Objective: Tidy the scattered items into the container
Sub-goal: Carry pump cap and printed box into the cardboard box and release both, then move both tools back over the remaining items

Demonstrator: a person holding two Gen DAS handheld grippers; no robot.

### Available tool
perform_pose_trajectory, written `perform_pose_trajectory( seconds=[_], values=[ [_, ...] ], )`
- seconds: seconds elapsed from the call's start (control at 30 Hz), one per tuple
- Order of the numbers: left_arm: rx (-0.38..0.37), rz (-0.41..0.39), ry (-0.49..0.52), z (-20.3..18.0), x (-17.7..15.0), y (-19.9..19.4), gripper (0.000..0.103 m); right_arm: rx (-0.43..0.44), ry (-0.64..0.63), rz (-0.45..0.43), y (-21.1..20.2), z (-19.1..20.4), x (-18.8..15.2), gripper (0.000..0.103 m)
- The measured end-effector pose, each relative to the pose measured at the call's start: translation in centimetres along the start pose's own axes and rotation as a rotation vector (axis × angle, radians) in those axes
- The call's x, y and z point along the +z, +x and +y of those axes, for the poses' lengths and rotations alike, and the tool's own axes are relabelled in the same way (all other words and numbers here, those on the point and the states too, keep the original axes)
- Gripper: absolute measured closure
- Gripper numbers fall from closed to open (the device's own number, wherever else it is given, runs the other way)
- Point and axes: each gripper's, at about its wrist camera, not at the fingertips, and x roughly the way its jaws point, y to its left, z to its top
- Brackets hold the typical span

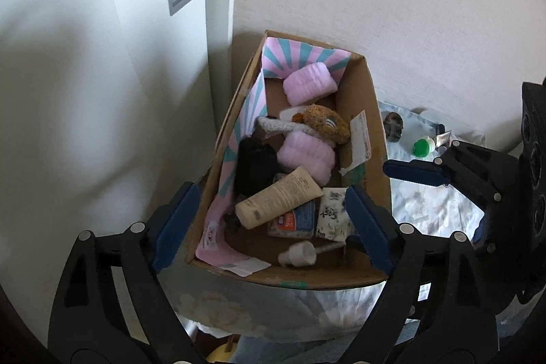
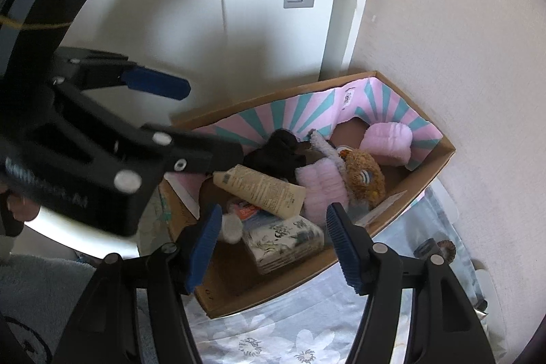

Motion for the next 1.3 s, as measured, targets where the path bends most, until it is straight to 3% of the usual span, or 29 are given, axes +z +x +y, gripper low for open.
perform_pose_trajectory(
  seconds=[0.37,0.67,0.87,0.9,0.93,1.07,1.3],
  values=[
    [-0.030,-0.001,0.005,-1.1,1.0,-0.6,0.016,-0.010,0.060,-0.063,-2.4,-0.6,-1.4,0.043],
    [-0.116,0.009,0.143,-8.7,3.5,0.3,0.016,-0.087,0.243,-0.096,-6.6,-4.4,-7.5,0.043],
    [-0.192,0.054,0.259,-16.1,5.0,2.2,0.015,-0.235,0.472,-0.076,-10.1,-9.8,-14.0,0.043],
    [-0.193,0.059,0.278,-17.6,5.4,2.7,0.011,-0.269,0.510,-0.059,-10.4,-10.8,-14.8,0.043],
    [-0.188,0.063,0.288,-18.4,5.7,3.1,0.006,-0.302,0.541,-0.043,-10.7,-11.7,-15.6,0.043],
    [-0.182,0.090,0.327,-21.8,6.9,6.1,0.005,-0.424,0.688,0.012,-11.8,-15.7,-18.4,0.043],
    [-0.111,0.176,0.283,-24.3,7.1,14.3,0.005,-0.488,1.004,0.022,-11.7,-22.4,-23.0,0.043]
  ],
)
